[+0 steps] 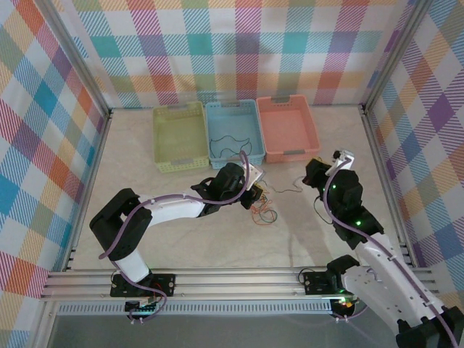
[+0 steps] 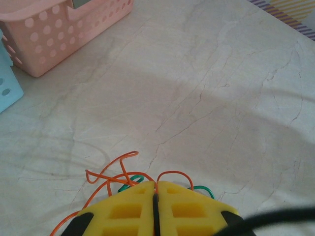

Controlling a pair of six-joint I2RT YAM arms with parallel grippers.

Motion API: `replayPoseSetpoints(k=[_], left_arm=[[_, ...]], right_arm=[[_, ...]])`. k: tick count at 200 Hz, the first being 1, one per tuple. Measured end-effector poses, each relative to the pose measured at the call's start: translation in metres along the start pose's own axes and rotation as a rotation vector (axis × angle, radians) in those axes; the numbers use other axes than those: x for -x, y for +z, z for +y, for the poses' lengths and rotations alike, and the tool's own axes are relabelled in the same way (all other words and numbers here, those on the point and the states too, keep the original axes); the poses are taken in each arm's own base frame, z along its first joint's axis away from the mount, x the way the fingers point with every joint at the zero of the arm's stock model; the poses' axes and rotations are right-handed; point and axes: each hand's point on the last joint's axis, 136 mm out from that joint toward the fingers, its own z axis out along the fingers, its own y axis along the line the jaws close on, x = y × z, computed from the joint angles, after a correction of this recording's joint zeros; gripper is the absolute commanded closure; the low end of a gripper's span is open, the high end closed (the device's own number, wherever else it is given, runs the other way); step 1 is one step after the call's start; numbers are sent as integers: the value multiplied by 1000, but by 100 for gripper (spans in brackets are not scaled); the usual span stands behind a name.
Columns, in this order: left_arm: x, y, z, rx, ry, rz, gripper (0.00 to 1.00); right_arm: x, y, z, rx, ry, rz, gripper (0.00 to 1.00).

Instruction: Untangle the cables

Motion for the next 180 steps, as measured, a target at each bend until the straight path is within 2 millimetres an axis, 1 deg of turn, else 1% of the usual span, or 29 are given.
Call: replayPoseSetpoints(k=[6,15,20,28,33,40,48,64,82,103,126,147,180], left_arm=[[0,0,0,0,0,1,93],[0,0,0,1,-1,1,94],[0,0,0,0,-1,1,94],[0,0,0,1,-1,1,94],[0,0,0,1,-1,1,94],[0,0,0,1,-1,1,94],[0,0,0,2,-1,1,94],[0,0,1,7,-1,0,94],[0,0,1,8,-1,0,94],[0,0,2,12,-1,-1,94],[0,0,3,20,-1,-2,94],[-1,-3,7,43,-4,-5,94],[-3,-15,15,94,-15,-21,94]], right_arm=[[-4,3,-17,-60,-2,-6,75],[-9,5,-36,-126,-7,-12,60],[-11,6,-46,-160,-14,-14,53],[-15,7,-59,-208,-15,-11,49],[-17,8,-64,-223,-23,-7,47],[-20,9,-66,-229,-27,-3,44],[-22,10,-65,-213,-32,4,42],[-26,13,-53,-144,-47,29,39],[-29,15,-32,-30,-72,61,38],[-38,16,-8,111,-122,110,40],[-48,10,21,293,-167,145,42],[-62,6,41,437,-197,193,44],[-88,10,63,608,-227,291,43]])
